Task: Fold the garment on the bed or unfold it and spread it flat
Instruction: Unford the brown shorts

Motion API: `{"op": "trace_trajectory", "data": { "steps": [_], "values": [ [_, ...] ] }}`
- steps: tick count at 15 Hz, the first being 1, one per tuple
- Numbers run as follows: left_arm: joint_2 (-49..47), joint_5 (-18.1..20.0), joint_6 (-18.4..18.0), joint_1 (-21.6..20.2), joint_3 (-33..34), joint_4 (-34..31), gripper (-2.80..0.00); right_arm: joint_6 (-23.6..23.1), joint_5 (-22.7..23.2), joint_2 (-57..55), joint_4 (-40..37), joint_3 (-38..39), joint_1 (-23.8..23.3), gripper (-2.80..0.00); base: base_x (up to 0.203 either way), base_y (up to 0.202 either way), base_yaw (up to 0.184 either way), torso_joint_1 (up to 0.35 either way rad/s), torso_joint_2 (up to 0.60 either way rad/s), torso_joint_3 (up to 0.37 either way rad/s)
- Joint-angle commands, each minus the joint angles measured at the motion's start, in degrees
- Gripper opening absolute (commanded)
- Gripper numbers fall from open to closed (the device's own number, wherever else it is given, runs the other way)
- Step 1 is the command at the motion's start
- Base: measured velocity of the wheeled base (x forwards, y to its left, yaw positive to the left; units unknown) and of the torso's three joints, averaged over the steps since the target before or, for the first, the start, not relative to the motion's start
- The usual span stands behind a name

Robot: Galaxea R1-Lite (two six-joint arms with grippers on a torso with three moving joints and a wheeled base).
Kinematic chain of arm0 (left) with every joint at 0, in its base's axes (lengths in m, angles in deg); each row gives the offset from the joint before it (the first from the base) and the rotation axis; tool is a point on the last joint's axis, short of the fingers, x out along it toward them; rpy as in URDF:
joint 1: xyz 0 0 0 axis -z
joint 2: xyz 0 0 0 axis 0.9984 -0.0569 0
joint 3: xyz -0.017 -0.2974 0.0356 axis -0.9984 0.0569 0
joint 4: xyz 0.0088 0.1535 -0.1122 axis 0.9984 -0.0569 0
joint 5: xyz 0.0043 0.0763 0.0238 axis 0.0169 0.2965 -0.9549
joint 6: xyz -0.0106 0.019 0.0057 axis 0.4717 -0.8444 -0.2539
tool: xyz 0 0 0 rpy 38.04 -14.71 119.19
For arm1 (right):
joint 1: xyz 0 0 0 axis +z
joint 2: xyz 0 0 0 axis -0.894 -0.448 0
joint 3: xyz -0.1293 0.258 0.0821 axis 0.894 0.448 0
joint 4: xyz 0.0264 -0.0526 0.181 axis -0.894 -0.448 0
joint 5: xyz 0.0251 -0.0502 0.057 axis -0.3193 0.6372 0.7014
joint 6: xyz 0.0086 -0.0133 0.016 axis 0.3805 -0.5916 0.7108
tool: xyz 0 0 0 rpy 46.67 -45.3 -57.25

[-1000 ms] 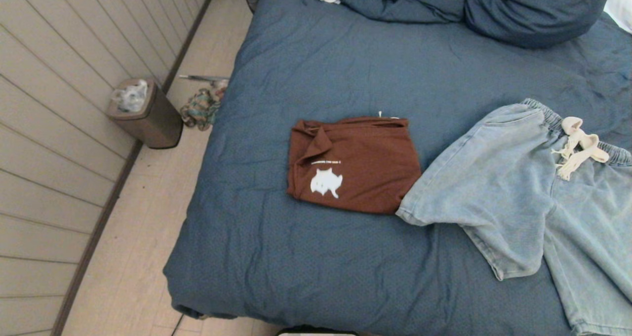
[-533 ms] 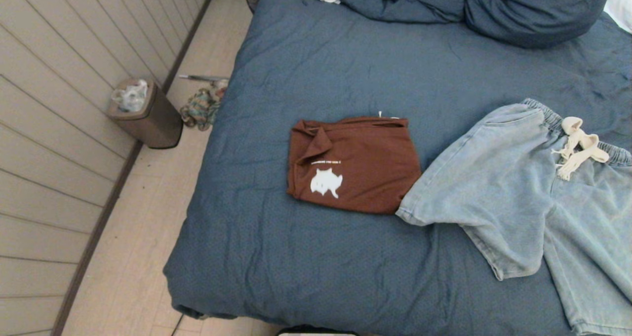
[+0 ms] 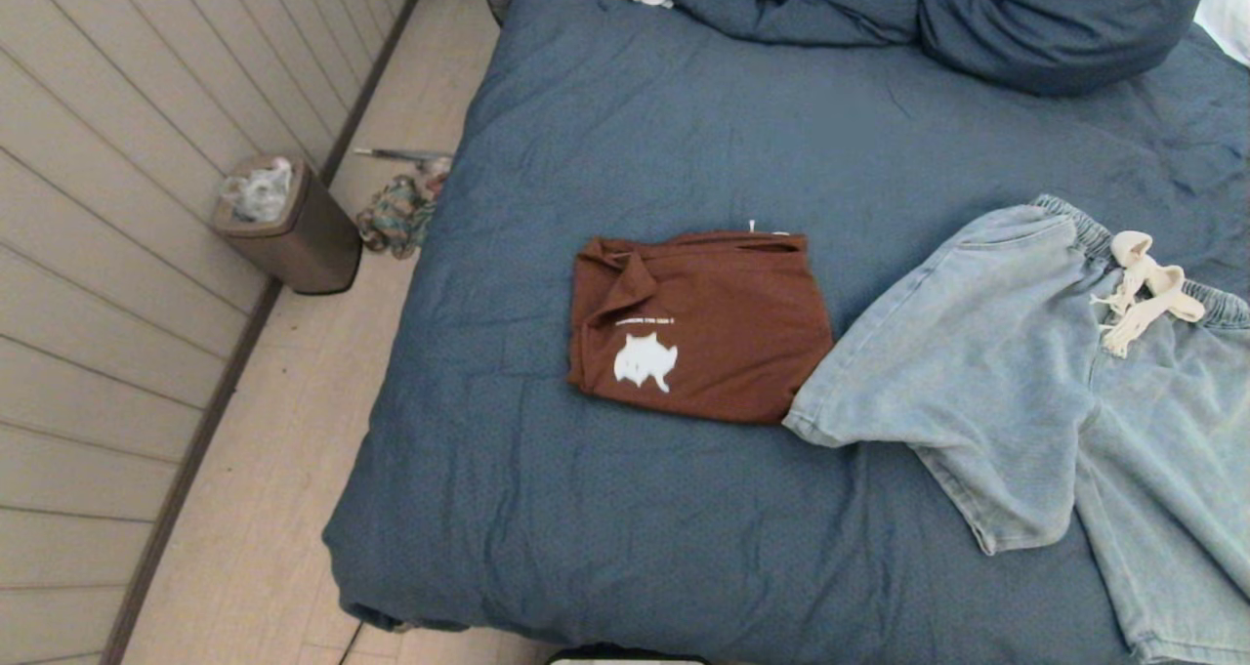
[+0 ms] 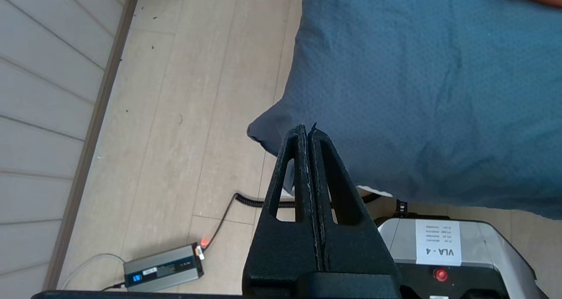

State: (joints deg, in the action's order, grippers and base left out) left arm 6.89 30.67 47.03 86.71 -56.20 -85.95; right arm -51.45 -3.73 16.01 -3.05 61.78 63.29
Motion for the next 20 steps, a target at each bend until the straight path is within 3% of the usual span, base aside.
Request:
{"op": "trace_trajectory", "data": {
  "steps": [1,13,16,20],
  "values": [
    [-0.07,-0.02,0.01,-0.06,0.01,-0.05,-2.80,-0.02,0.04,0.57,-0.03,-0.01,0.01,-2.80,0.000,0.000,0.000,0.000,0.00,0.000],
    [0.00,-0.19,-0.06,-0.06,-0.71,-0.17,-2.80,-0.35,0.48,-0.14,-1.09,-1.28,0.04,-2.80,0.000,0.000,0.000,0.000,0.00,0.000],
    [-2.37,0.52,0.08,-0.06,-9.79,-2.06,-2.80,-0.63,3.90,-9.85,-2.88,-11.34,0.12,-2.80,0.000,0.000,0.000,0.000,0.00,0.000],
    [-22.78,5.15,3.58,-0.06,-21.94,-4.75,-2.80,2.73,6.77,-36.99,-3.69,-28.87,0.70,-2.80,0.000,0.000,0.000,0.000,0.00,0.000]
  ]
}}
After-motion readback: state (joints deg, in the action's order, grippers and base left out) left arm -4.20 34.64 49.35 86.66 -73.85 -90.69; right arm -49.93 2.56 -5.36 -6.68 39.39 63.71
